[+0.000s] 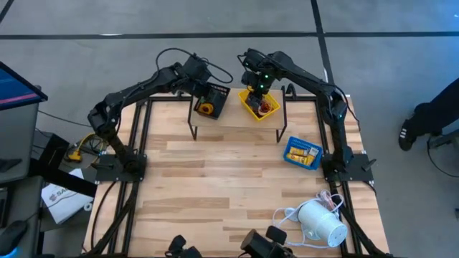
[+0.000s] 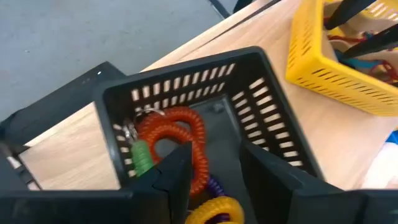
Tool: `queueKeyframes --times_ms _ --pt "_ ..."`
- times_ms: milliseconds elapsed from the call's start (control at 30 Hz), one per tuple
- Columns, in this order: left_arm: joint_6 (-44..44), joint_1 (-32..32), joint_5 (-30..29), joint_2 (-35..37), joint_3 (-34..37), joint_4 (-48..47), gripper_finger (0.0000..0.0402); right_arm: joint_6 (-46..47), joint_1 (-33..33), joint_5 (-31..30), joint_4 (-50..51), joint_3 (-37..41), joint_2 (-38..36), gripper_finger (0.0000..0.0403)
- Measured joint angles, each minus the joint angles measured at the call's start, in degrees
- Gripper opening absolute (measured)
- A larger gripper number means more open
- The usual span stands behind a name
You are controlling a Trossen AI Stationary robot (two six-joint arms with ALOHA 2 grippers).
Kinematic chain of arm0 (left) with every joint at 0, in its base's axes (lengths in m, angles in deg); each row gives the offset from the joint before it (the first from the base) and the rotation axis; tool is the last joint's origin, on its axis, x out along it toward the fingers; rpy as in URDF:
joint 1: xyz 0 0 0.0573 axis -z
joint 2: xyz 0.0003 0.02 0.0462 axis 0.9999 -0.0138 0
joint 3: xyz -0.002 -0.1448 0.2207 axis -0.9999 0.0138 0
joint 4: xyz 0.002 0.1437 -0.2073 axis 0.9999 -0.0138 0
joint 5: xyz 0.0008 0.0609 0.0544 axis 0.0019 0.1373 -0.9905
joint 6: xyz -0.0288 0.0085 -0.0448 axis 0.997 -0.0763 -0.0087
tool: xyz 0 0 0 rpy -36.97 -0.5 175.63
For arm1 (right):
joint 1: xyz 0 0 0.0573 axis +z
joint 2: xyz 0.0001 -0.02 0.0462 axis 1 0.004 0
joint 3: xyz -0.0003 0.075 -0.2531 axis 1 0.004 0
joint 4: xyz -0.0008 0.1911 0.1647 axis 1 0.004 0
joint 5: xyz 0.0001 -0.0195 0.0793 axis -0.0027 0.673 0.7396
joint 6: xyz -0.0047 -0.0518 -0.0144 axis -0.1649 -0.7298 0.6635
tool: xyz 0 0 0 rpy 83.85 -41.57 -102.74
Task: Pick & Place Office Desk Supplies
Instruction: Adjust the bins on the shelf
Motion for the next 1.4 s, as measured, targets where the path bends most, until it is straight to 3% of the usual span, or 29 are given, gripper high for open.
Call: queueKeyframes --times_ms 1067,1400 --pt "-1.28 0.11 -4.12 -3.82 -0.02 -2.50 0.0130 11.08 -2.08 -5.20 1.92 -0.02 -0.02 0.0152" --pt "-1.26 0.13 -4.69 -3.45 0.00 -3.62 0.0099 15.61 -2.16 -6.80 3.76 -0.02 -0.02 0.0152"
